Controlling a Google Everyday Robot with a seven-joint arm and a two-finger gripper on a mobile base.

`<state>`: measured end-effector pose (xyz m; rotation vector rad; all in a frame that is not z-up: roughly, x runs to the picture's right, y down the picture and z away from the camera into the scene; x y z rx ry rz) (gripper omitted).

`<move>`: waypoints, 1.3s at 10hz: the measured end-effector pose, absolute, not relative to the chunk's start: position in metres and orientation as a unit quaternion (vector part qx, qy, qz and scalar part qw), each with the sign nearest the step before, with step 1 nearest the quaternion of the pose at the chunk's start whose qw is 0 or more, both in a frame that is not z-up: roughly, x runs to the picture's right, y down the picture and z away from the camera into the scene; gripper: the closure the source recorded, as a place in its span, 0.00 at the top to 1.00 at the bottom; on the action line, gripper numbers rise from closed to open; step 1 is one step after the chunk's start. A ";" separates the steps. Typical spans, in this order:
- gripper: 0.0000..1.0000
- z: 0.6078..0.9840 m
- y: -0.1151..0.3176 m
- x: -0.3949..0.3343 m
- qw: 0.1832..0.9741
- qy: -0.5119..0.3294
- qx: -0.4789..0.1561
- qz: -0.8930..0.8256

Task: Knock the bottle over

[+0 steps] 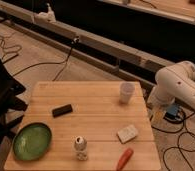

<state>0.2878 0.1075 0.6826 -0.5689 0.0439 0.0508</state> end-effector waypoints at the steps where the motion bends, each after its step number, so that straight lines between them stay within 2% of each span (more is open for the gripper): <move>1: 0.65 0.683 0.107 0.288 0.959 0.022 -0.281 0.025; 6: 0.63 0.683 0.108 0.288 0.959 0.021 -0.281 0.025; 10: 0.25 0.683 0.108 0.288 0.959 0.021 -0.281 0.025; 11: 0.20 0.683 0.108 0.288 0.959 0.021 -0.281 0.025; 12: 0.05 0.683 0.108 0.288 0.959 0.021 -0.281 0.025; 13: 0.01 0.683 0.108 0.287 0.960 0.022 -0.280 0.022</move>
